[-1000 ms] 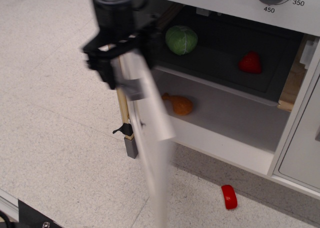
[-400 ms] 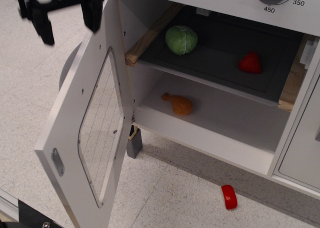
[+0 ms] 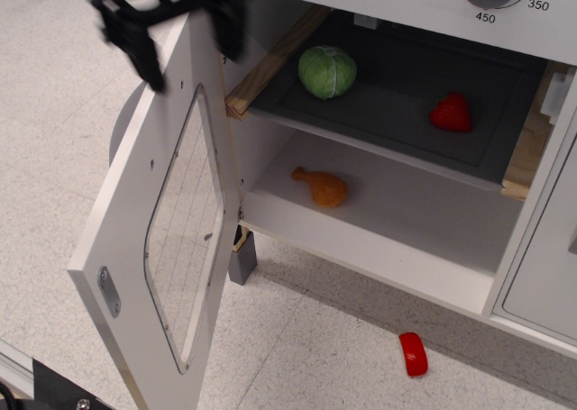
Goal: Open oven
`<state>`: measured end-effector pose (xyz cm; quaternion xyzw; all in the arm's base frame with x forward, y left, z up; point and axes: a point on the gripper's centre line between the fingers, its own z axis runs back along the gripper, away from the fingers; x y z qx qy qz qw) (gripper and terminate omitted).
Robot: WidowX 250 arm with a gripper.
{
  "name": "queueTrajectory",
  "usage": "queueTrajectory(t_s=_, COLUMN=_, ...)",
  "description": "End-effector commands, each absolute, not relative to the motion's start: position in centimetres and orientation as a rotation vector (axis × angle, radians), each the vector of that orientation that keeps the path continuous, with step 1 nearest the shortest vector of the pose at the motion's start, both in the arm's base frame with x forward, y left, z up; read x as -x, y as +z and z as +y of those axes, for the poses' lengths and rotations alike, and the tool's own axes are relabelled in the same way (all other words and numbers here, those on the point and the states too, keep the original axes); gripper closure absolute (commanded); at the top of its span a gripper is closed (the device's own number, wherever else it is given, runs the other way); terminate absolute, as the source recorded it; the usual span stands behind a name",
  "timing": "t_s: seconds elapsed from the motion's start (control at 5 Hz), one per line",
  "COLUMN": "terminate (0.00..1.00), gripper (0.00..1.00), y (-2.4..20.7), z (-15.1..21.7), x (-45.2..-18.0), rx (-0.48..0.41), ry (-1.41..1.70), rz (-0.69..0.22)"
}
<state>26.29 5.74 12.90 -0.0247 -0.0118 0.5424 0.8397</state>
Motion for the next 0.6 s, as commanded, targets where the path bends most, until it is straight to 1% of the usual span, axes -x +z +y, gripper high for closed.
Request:
queueTrajectory(t_s=0.0, terminate=0.00, gripper=0.00, y=9.1, z=4.3, x=-27.3, rx=0.045, ry=1.108, rz=-0.097)
queueTrajectory(t_s=0.2, terminate=0.00, gripper=0.00, y=7.3, z=7.0, x=-26.8, rx=-0.010, ry=1.120, rz=-0.128)
queueTrajectory(t_s=0.4, terminate=1.00, gripper=0.00, y=6.3, z=9.7, x=-26.0, rx=-0.051, ry=1.115, rz=-0.147)
